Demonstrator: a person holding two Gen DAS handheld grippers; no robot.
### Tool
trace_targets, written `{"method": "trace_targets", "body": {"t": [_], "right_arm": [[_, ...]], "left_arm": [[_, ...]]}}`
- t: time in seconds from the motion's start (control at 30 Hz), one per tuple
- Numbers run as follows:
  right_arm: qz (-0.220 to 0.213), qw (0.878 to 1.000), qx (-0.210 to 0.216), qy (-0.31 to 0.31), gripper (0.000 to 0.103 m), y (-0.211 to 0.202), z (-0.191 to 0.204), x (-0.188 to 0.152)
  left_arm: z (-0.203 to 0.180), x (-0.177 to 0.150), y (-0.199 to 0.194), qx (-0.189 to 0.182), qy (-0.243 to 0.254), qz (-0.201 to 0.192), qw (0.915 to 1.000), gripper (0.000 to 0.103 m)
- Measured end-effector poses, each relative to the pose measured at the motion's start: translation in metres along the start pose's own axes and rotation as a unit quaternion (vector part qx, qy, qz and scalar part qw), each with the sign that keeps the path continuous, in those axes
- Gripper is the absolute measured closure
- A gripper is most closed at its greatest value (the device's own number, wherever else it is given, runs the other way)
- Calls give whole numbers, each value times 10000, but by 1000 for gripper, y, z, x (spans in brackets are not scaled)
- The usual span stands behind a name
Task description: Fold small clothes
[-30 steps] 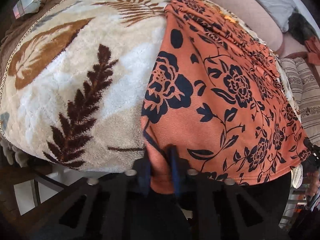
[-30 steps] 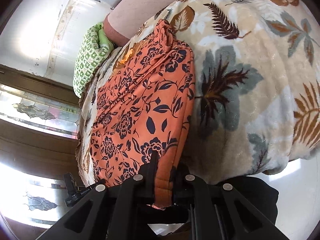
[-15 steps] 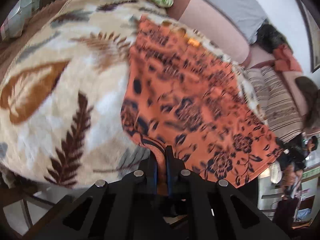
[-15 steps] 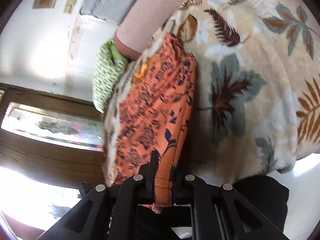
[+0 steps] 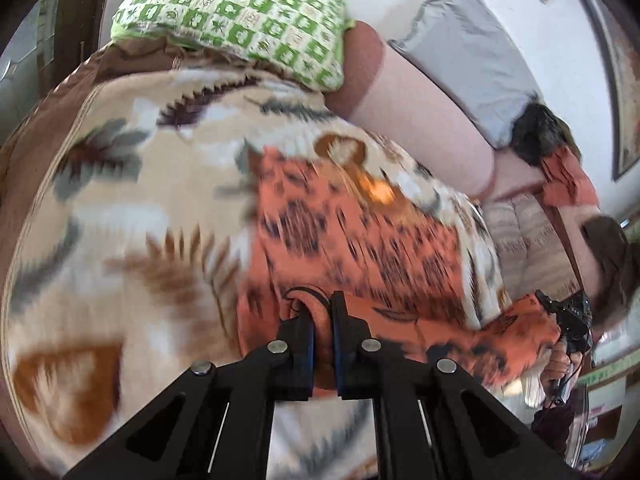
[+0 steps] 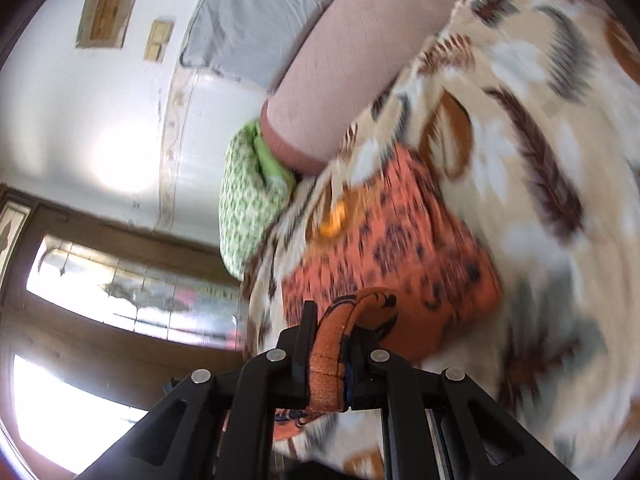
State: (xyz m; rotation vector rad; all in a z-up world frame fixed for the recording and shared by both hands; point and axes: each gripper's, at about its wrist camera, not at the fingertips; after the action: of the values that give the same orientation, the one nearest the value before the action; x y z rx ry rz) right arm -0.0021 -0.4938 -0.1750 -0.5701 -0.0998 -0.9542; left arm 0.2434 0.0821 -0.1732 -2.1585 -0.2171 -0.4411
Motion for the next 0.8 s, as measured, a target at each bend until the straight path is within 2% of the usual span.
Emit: {"method": "trace_targets", "body": {"t": [0.07,0.2,0.3,0.4,0.47,0.53,0.57,0.6,0.63,0.67,0.7,0.73,0.77,0.8], "right_arm": [[-138,9998,-100,56,92,23,0,31],[-406,9979,-309,389,92,90,-21,100],[-498,9954,-622,536,92,152,-50,133],[-456,9926,-702,885,87,199,-85,150],[-374,9886,-745,1251,84,218,-105,156],[-387,9868,-555,1474,72,224,-119,160],[-474,9871,-372,1481,56,224,-124,163],[-609,9874,-254,1437,32,217,-123,166],[-778,9869,-167,1407,22,208,-122,168],[-1094,9841,-102,1397,18,195,-121,171],[-1397,9800,-39,1417,18,180,-118,171],[-1485,9795,37,1361,18,168,-113,171],[-1362,9837,38,1177,18,163,-105,171],[-1175,9887,-96,926,19,160,-94,170]], "left_arm": [[8,45,28,101,-114,-33,9999,96],[24,112,99,291,-402,0,9988,96],[35,136,154,632,-541,108,9965,96],[50,143,183,594,-739,62,9955,95],[63,142,191,406,-1016,144,9939,95],[74,141,187,101,-1232,72,9923,94],[76,140,182,-11,-1253,-13,9921,94],[76,138,174,-100,-1240,-121,9922,94],[73,137,168,-148,-1215,-209,9923,93],[69,135,160,-173,-1175,-302,9925,92],[63,131,150,-183,-1112,-439,9927,89],[57,129,142,-226,-1039,-579,9926,83],[49,125,132,-282,-912,-795,9923,76],[42,123,123,-239,-794,-1076,9907,49]]}}
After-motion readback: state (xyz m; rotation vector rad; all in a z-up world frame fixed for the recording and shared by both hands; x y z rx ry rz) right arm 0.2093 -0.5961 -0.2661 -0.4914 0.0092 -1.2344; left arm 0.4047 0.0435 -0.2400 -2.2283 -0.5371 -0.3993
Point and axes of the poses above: each gripper's, at about its wrist camera, not at the fingertips, and y roughly the way its jaws point, z to its left, x to its top, and after that the axes turned 3 degrees about -y, right-handed
